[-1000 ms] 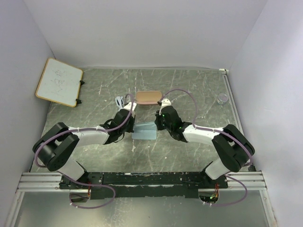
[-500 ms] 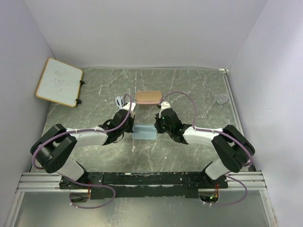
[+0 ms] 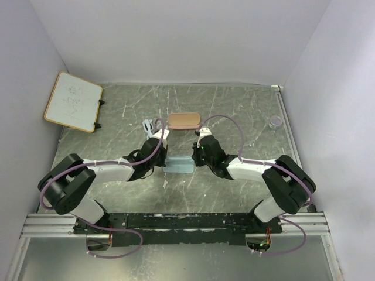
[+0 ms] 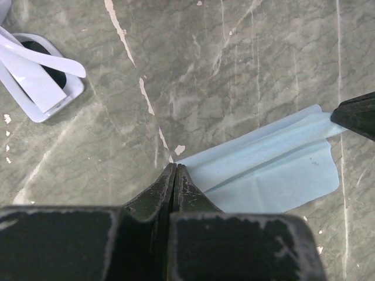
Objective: Organize the sunglasses
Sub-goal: Fold the glasses cleaning cloth at the center of the board.
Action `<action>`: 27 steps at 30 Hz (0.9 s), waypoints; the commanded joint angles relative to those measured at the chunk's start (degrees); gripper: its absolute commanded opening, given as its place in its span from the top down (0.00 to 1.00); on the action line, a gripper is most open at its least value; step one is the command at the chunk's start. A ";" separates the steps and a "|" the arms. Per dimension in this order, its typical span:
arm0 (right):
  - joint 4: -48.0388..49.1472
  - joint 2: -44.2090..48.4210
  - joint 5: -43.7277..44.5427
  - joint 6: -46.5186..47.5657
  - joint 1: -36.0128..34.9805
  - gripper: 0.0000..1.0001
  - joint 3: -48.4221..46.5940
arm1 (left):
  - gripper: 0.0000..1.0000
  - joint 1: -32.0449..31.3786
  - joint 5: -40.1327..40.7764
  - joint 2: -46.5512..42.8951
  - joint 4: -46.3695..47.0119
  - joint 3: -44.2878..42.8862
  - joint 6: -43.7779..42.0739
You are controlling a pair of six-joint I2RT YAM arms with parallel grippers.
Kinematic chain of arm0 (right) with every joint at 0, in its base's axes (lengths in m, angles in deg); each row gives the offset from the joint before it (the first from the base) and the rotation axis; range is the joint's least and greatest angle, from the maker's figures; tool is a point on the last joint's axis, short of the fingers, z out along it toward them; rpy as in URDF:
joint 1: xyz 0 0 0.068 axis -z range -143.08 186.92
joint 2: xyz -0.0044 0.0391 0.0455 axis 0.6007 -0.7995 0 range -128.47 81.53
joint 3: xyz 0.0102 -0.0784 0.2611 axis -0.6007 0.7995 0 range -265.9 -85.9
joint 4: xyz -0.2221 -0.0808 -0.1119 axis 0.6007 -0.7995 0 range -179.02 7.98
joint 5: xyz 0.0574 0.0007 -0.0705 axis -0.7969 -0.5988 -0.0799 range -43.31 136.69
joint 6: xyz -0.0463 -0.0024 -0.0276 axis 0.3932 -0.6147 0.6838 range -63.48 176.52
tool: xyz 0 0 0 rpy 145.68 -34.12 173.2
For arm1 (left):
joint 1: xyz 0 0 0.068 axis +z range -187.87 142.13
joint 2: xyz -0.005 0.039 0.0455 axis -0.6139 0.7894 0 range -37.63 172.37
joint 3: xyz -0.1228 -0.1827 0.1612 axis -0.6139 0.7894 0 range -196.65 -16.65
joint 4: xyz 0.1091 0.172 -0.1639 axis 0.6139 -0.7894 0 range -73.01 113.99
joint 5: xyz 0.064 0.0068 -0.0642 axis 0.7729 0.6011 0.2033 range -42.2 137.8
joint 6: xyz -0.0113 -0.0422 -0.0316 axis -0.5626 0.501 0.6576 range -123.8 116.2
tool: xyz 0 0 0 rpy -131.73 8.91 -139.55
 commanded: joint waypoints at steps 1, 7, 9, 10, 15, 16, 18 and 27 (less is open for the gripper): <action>-0.02 1.05 1.00 -0.38 -0.32 1.00 1.10 | 0.93 -0.99 0.13 -0.45 -0.50 0.66 0.44; 0.37 0.59 1.12 -0.40 -0.44 1.00 1.45 | 0.93 -1.44 0.51 -0.21 -0.45 0.86 0.44; 0.42 0.34 1.08 -0.46 -0.42 1.00 1.37 | 0.93 -1.51 0.65 -0.13 -0.37 0.86 0.44; 0.42 0.21 1.10 -0.50 -0.41 1.00 1.27 | 0.93 -1.48 0.88 0.08 -0.45 0.74 0.44; 0.33 0.27 1.23 -0.54 -0.44 1.00 1.09 | 0.93 -1.54 1.15 0.52 -0.55 0.14 0.44; 0.40 0.28 1.10 -0.56 -0.42 1.00 1.21 | 0.93 -1.52 1.14 0.44 -0.44 0.28 0.44; 0.59 0.20 0.90 -0.51 -0.47 1.00 1.46 | 0.93 -1.53 1.56 0.34 -0.56 0.42 0.44; 0.94 -0.43 -0.12 -0.62 -0.92 1.00 1.29 | 0.93 -1.50 3.79 -0.10 -1.79 0.44 0.01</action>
